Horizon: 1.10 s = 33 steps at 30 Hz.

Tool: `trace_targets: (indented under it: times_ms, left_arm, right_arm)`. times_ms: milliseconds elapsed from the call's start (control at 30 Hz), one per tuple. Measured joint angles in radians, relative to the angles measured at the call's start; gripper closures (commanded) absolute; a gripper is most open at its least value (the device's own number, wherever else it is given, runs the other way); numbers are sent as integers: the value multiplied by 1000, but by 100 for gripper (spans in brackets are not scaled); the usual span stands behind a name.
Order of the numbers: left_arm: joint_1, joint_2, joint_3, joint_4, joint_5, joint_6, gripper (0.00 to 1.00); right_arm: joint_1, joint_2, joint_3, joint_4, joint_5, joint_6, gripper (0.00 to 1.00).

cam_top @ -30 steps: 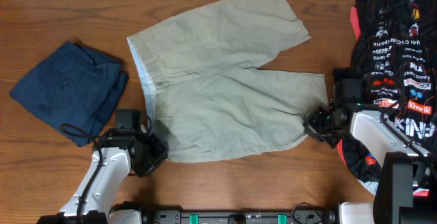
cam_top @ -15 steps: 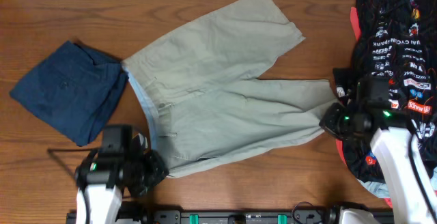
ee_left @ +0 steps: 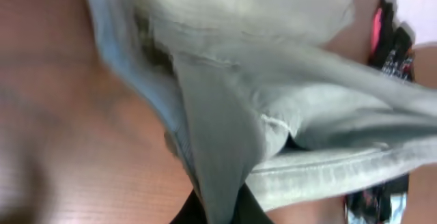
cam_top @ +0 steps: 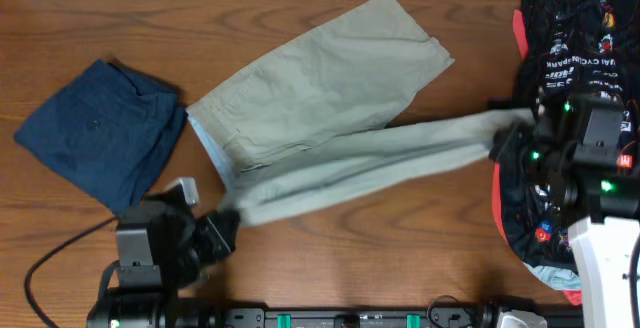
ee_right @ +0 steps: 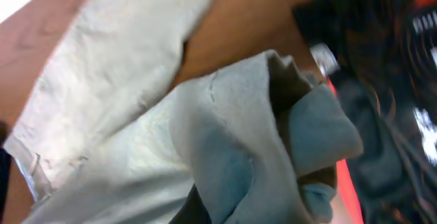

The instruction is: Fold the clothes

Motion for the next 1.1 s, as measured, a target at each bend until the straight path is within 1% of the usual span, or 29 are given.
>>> trace_targets:
  times_ms: [100,267,367,567,867,900,933,967,1000,1033,1100]
  left_arm:
    - [-2,34,0,122,-52,-35,94]
    - [-5,132,0,259,-136,-89,94]
    - [-5,215,1,337,-180,-105,94]
    - [-4,449,5,532,-267,-118,94]
    - [-1,816,9,948,-333,-127,94]
    - [0,847,9,986,-338,-127,94]
    - [1,882,9,1028,-343,-127,94]
    - [2,905,10,1062,-346,-127,92]
    - [2,937,9,1102,-354,-127,83]
    - [2,963,10,1133,-366,-125,75]
    - [5,1002,10,1160,-393,-129,71]
  right_arm:
    - [34,90,69,40,0,-17,99]
    - [100,259,187,121,3,-55,99]
    - [146,373,255,202,13,-77,99]
    - [201,545,298,461,23,-97,99]
    - [249,777,300,827,61,-105,98]
    - [253,803,301,875,65,-105,95]
    - [262,835,301,928,69,-105,85]
    - [270,867,303,983,74,-101,63]
    - [280,906,304,1059,78,-106,46]
    - [288,938,306,1115,80,-109,41]
    - [306,995,307,1199,82,-110,35]
